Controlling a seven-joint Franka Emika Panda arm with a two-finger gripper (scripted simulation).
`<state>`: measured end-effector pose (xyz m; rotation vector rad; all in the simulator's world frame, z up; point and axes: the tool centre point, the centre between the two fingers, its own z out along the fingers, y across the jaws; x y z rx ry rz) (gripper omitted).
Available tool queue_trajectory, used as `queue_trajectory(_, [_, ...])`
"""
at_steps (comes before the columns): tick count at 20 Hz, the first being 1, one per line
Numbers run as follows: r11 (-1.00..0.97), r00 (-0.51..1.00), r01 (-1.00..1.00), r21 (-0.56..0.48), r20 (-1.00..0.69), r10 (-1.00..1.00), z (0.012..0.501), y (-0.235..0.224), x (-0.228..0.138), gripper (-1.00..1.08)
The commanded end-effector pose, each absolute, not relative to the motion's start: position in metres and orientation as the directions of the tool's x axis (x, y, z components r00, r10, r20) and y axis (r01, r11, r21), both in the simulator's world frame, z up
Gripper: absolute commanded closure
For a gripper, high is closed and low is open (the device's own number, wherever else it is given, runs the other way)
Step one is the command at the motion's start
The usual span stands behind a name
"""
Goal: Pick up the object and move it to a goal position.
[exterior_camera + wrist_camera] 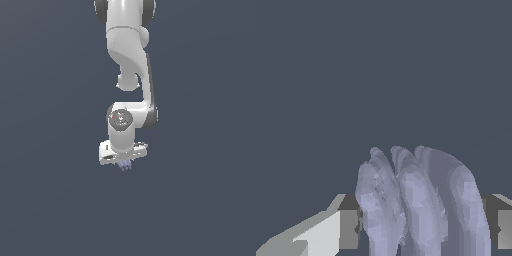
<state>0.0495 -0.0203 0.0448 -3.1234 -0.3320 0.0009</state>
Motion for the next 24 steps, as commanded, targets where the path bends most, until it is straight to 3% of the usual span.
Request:
queue_trajectory(1, [-0.978,0.978,0.209,0.0,0.0,0.209,0.049,-0.038,0.043,1.08])
queue_trajectory(15, [-0.978,0.978,0.209,0.0,0.0,0.209,0.079,-0.176,-0.009,1.08])
queue_trajectory(24, [-0.978,0.978,0.209,0.0,0.0,0.209,0.087,-0.213,-0.021,1.08])
